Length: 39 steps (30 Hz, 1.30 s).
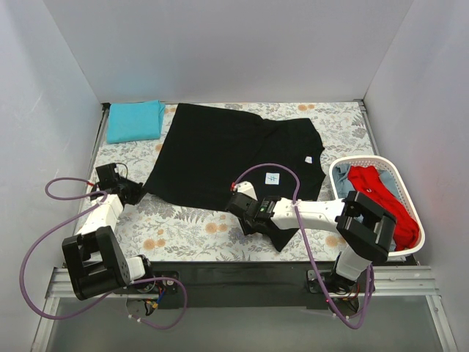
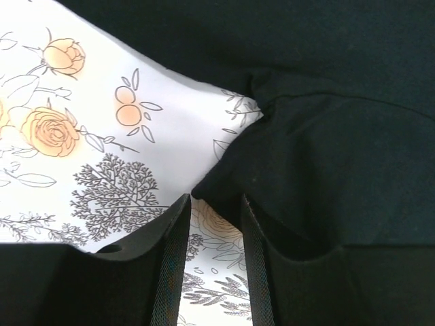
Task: Fold and stack the t-shirts
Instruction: Fold the tshirt
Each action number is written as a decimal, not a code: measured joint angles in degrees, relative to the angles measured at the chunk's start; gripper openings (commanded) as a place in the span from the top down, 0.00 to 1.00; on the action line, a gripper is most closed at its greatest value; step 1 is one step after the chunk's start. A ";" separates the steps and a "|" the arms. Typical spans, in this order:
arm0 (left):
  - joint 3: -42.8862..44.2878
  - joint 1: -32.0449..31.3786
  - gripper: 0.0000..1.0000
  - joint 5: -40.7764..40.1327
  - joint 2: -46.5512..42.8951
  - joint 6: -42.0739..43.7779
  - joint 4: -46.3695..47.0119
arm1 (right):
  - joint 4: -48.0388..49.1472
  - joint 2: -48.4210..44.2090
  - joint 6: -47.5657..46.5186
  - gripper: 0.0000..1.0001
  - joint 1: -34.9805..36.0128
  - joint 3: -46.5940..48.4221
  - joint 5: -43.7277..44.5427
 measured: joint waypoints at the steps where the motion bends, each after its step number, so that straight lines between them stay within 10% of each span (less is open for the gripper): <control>1: 0.00 0.00 1.00 0.04 0.00 0.00 0.02 | 0.13 0.00 -0.02 0.62 0.02 0.00 -0.22; 15: 0.00 0.00 1.00 0.50 0.22 0.00 0.35 | 3.34 2.69 -1.46 0.86 0.07 3.32 -6.38; 22: 0.00 0.00 1.00 0.68 0.24 0.00 0.37 | 3.78 1.62 -1.05 0.59 0.22 5.05 -8.24; 33: -0.02 0.00 1.00 1.51 0.66 -0.02 0.81 | -5.99 -30.56 7.80 0.54 0.09 -10.36 2.08; 39: -0.02 0.00 1.00 1.64 0.66 0.00 1.05 | -11.63 -31.10 12.39 0.52 -1.22 -18.25 3.45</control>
